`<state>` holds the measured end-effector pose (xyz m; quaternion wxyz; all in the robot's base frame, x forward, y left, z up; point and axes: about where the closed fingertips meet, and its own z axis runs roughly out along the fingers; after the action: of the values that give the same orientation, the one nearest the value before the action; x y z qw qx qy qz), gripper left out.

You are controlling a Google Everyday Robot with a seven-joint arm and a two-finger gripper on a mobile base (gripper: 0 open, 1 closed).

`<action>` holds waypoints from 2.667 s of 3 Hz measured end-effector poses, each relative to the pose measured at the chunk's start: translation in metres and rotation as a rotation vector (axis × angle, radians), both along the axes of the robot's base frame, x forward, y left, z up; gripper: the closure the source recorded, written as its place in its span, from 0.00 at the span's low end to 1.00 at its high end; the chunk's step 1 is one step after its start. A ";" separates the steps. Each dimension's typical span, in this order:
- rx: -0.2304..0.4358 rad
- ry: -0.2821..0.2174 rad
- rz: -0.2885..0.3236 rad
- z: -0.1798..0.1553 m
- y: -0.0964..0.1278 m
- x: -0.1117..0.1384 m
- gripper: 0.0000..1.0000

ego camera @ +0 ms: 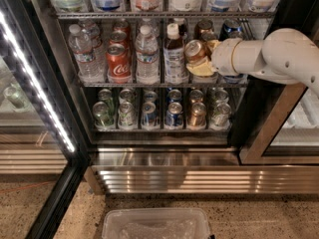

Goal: Pick orange can from middle shelf of fridge

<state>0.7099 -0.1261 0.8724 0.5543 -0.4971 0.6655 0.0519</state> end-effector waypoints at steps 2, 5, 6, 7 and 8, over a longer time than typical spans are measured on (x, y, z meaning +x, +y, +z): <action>0.155 0.032 0.067 0.029 0.000 -0.018 1.00; 0.320 0.073 0.022 0.058 -0.011 -0.065 1.00; 0.353 0.112 -0.026 0.043 -0.035 -0.087 1.00; 0.354 0.112 -0.025 0.043 -0.035 -0.087 1.00; 0.413 0.176 0.030 0.040 -0.019 -0.123 1.00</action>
Offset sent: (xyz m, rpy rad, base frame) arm -0.0515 -0.0210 0.0841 0.4076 0.0723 0.1241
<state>0.5872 -0.1448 0.9119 0.5831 -0.3766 0.6791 0.2387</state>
